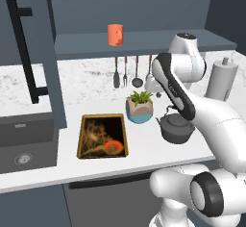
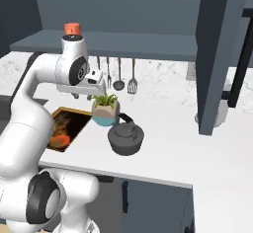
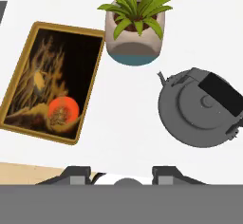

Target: Pick the kettle from the counter and place it on the tray. Then pick the mug from the cabinet and place it on the tray. Then close the cabinet doors.

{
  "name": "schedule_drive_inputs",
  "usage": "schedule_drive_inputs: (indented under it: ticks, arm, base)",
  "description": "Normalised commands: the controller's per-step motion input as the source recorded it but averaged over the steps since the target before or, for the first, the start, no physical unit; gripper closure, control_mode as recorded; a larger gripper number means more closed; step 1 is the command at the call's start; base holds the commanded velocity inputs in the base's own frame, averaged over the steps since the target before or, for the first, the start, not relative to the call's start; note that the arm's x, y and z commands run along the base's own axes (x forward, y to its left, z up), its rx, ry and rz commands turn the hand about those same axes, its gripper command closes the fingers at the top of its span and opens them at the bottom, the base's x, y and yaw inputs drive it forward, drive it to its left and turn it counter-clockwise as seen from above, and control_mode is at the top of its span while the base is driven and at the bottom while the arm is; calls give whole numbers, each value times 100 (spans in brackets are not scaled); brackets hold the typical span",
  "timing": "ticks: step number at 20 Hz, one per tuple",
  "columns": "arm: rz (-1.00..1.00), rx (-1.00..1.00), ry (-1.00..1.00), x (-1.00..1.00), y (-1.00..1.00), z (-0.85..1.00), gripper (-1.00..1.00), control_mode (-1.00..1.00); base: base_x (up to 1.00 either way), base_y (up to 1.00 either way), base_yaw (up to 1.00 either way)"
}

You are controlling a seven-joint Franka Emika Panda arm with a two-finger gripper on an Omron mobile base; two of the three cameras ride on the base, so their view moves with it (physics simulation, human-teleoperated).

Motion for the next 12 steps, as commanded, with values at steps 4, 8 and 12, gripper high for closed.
schedule_drive_inputs:
  ticks: [4, 8, 12]
  arm:
    - [0, 0, 0, 14, -11, -7, -100, -100]
    - [5, 8, -7, -28, -100, -25, -100, -100]
    - [26, 10, -8, -15, -100, -42, -100, -100]
  base:
    - [0, 0, 0]
    - [0, 0, 0]
    - [0, 0, 0]
